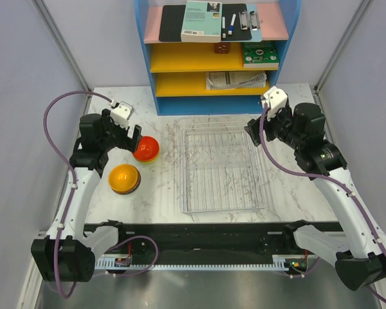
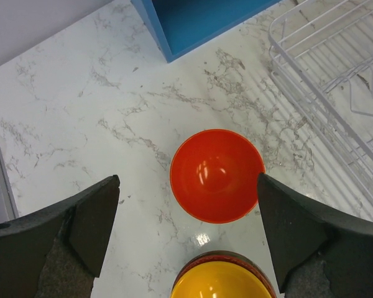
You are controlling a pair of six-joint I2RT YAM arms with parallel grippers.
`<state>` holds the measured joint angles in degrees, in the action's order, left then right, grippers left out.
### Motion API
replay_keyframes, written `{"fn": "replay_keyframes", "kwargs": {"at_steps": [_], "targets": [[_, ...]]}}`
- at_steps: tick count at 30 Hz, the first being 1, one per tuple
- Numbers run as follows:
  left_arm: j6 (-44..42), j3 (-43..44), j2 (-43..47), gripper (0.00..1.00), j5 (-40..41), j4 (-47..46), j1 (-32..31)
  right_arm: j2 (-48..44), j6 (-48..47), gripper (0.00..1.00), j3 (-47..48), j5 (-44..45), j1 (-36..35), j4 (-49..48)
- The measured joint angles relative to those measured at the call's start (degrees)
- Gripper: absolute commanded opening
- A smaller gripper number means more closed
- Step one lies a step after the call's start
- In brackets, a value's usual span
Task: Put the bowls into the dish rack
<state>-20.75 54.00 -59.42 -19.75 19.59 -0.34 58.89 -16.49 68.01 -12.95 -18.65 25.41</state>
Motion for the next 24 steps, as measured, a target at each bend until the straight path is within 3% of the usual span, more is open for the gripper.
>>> {"fn": "replay_keyframes", "kwargs": {"at_steps": [9, 17, 24], "targets": [[-1.2, 1.1, -13.2, 0.95, 7.2, -0.3, 0.0, 0.0, -1.0, 0.98, -0.2, 0.5, 0.0, -0.2], [-2.0, 5.0, -25.0, 0.76, 9.7, -0.3, 0.0, 0.0, -1.3, 0.98, -0.6, 0.4, 0.0, -0.4], [-2.3, 5.1, -27.0, 0.69, 10.7, -0.5, 0.0, 0.0, -1.3, 0.98, -0.9, 0.4, 0.0, -0.6]]}}
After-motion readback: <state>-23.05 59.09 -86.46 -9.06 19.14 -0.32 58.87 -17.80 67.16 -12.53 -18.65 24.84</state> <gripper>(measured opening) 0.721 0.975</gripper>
